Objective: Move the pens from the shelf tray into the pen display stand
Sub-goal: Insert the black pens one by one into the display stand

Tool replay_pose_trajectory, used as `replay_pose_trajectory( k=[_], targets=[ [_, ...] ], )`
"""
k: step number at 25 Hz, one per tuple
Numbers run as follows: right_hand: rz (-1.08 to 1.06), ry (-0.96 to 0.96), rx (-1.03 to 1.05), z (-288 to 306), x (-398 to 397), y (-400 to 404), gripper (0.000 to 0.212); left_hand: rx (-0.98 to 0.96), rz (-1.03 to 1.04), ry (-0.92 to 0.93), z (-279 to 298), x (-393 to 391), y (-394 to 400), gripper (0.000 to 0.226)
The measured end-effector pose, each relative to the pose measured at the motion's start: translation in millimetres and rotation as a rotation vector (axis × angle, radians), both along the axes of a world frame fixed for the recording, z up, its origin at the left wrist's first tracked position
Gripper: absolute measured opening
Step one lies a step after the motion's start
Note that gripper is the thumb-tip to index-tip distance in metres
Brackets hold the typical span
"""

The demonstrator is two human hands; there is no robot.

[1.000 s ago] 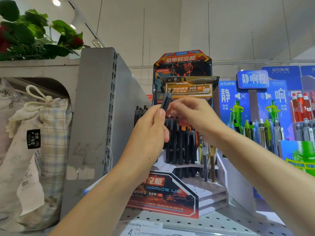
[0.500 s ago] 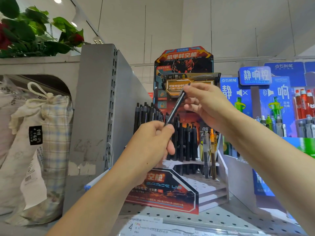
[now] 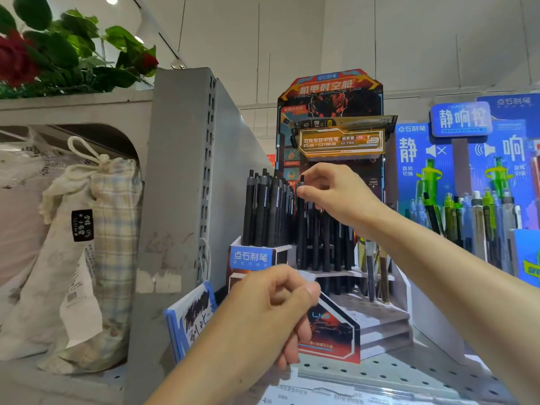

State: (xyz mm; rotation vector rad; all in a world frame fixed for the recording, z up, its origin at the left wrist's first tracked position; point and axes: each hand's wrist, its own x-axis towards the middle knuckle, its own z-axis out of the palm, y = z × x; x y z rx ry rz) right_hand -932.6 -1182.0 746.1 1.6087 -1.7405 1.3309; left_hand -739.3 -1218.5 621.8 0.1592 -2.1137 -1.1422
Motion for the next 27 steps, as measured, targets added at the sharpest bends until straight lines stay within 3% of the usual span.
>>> replay_pose_trajectory(
  k=[4,10,20,23,27],
  targets=[
    [-0.008,-0.001,0.021,2.0,0.3,0.3,0.027,-0.056,-0.037,-0.036,-17.2,-0.8,2.7,0.024],
    [-0.004,-0.044,0.032,4.1,1.2,3.6,0.023,-0.413,-0.057,-0.113,-26.5,-4.0,4.6,0.014],
    [-0.038,-0.015,0.06,9.2,2.3,1.4,0.017,-0.431,-0.07,-0.1,-27.8,-5.1,2.4,0.016],
    [0.028,-0.065,0.127,10.2,2.0,5.3,0.007,-0.438,-0.076,-0.086,-29.0,-5.6,0.0,0.015],
    [-0.02,-0.011,0.216,5.6,4.1,6.0,0.011,-0.429,-0.081,-0.091,-29.1,-6.9,-0.3,0.014]
  ],
)
